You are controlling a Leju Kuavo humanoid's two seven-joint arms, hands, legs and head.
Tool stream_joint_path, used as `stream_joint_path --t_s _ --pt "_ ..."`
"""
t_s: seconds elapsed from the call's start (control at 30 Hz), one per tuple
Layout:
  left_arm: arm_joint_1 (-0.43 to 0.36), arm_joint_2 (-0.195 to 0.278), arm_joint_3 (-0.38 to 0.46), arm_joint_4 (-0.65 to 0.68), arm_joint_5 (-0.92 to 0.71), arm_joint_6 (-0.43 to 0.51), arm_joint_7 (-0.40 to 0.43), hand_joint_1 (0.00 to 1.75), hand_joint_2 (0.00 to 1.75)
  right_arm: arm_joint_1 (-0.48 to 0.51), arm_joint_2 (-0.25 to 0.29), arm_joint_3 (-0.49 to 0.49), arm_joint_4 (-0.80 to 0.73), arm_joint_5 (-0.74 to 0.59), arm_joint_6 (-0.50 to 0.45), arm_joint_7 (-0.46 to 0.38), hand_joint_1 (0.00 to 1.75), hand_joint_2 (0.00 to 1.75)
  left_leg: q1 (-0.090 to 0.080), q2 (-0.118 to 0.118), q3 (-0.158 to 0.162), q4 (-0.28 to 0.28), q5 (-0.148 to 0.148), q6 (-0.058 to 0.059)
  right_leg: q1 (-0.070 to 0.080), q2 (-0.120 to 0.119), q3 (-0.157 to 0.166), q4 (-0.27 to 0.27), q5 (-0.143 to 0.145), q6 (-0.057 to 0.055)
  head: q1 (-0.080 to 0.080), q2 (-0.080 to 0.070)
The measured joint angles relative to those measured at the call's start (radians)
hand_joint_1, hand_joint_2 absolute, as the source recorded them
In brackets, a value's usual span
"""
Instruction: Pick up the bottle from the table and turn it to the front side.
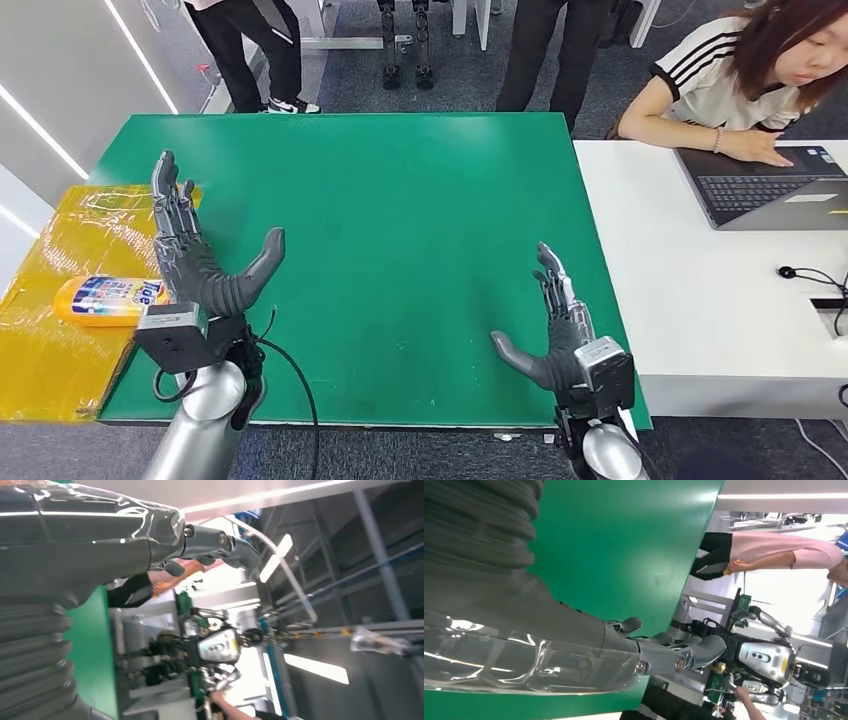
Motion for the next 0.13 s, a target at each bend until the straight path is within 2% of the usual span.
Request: stream_joint_path --t_s 0.13 --pt "0.014 -0.016 -0.015 -0.052 0.001 0.000 0.000 0.00 1.75 0.007 0.008 0.001 -0.005 0.000 -0.004 -0.002 0.00 1.75 0.000 0.000 0.000 0.000 0.000 0.000 0.000 -0.001 0.000 0.000 0.000 0.000 0.000 0.000"
